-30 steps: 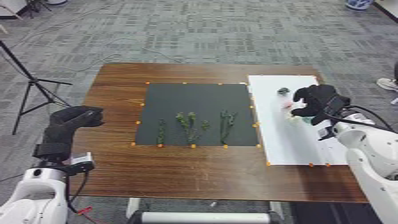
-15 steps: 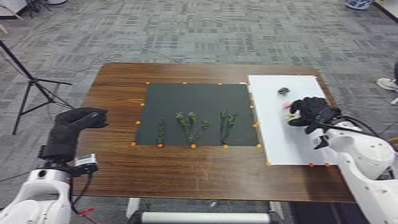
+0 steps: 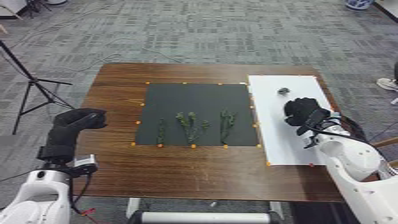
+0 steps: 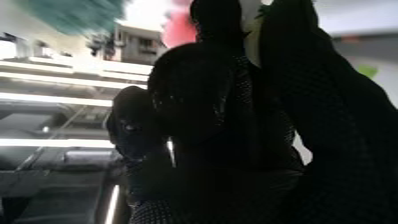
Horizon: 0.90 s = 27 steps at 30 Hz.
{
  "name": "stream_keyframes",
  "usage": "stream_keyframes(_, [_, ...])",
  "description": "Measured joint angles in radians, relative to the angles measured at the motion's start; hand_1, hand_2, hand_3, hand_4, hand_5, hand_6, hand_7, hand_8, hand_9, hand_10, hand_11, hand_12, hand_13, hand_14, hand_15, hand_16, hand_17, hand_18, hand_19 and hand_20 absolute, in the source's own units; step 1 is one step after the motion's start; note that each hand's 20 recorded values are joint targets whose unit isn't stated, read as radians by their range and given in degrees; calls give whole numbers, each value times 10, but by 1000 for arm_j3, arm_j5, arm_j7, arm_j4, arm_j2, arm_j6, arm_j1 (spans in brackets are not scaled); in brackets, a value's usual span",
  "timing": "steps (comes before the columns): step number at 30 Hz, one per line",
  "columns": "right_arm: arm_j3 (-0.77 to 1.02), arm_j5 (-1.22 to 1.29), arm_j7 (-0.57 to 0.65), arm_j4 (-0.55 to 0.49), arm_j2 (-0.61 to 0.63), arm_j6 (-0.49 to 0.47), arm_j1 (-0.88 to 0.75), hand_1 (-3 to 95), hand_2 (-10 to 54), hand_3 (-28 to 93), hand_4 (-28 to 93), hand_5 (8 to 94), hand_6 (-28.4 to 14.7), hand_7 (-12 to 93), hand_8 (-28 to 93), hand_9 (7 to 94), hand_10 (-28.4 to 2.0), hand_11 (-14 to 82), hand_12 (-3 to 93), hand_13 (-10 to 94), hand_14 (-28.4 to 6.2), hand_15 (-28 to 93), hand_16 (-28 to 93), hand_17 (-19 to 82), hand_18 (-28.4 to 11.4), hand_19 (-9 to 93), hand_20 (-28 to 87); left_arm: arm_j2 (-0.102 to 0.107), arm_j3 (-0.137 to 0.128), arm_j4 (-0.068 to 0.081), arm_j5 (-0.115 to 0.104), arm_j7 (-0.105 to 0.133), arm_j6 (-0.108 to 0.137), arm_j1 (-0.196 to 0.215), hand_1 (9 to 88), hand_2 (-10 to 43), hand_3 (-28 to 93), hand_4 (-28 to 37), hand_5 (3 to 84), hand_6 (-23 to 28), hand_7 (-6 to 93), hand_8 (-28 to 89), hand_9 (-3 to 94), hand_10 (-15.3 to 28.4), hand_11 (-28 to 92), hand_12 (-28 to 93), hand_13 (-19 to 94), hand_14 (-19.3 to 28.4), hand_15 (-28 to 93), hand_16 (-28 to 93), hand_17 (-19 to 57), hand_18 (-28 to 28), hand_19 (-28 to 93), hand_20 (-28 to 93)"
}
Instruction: Arrange flowers
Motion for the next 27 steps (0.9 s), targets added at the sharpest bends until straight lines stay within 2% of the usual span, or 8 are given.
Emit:
stream_keyframes(4, [-48,128,25,-22,27,57,15,579,-95,629,-219,767,10,259,78,897,-87,89,314,889,-42,542,372,561,-173,932,542,-6,-28,-3,0,12,6,30,348,1,659,-164,596,23,263,-82,598,133,280,176,472,172,305,0,107,127,173,260])
stream_keyframes(6, [-68,175,43,-59,31,53,32,578,-95,629,-218,770,12,258,78,897,-88,88,314,889,-41,542,374,562,-172,932,545,-10,-42,-3,-2,27,21,50,319,45,672,-201,598,24,261,-82,600,135,275,173,457,170,264,-2,117,122,146,250])
stream_keyframes(8, [-87,209,55,-106,26,25,62,576,-95,630,-217,771,13,257,79,898,-89,87,314,889,-41,542,376,564,-170,932,546,-13,-48,-1,-10,50,58,68,304,95,674,-231,599,24,259,-81,600,137,270,171,449,167,242,-4,120,116,125,241])
stream_keyframes(11, [-124,262,65,-158,-14,-63,139,575,-95,631,-216,772,13,257,80,898,-90,89,313,891,-39,541,376,566,-167,932,548,-19,-47,9,-45,91,148,82,293,123,684,-269,600,23,256,-81,601,137,266,171,449,165,235,0,121,112,108,238])
stream_keyframes(13, [-154,277,66,-160,-67,-110,204,573,-95,631,-216,773,14,256,79,899,-91,89,311,891,-38,541,377,567,-166,932,548,-25,-47,17,-67,102,195,86,284,148,684,-277,600,22,255,-80,602,137,264,171,450,164,235,1,119,113,107,238])
stream_keyframes(14, [-170,276,65,-154,-100,-121,236,573,-95,631,-217,772,14,256,80,898,-91,90,310,892,-37,540,377,567,-166,932,549,-27,-47,22,-73,102,205,86,282,157,682,-280,601,22,254,-80,602,138,263,170,450,165,234,1,119,113,106,238])
stream_keyframes(21, [-237,101,1,-47,-366,-159,381,564,-95,636,-216,772,18,261,79,896,-91,94,304,895,-34,538,380,570,-164,932,553,-31,-32,54,-80,99,196,73,275,164,687,-282,601,19,250,-79,602,137,260,172,446,162,223,-1,116,113,98,233])
stream_keyframes(27, [-206,-18,-64,95,-588,-249,425,559,-95,641,-217,771,20,266,75,896,-91,98,297,898,-33,536,382,573,-163,932,556,-30,0,69,-81,98,183,41,277,154,689,-283,599,19,248,-77,601,136,258,172,447,164,220,5,113,112,96,233])
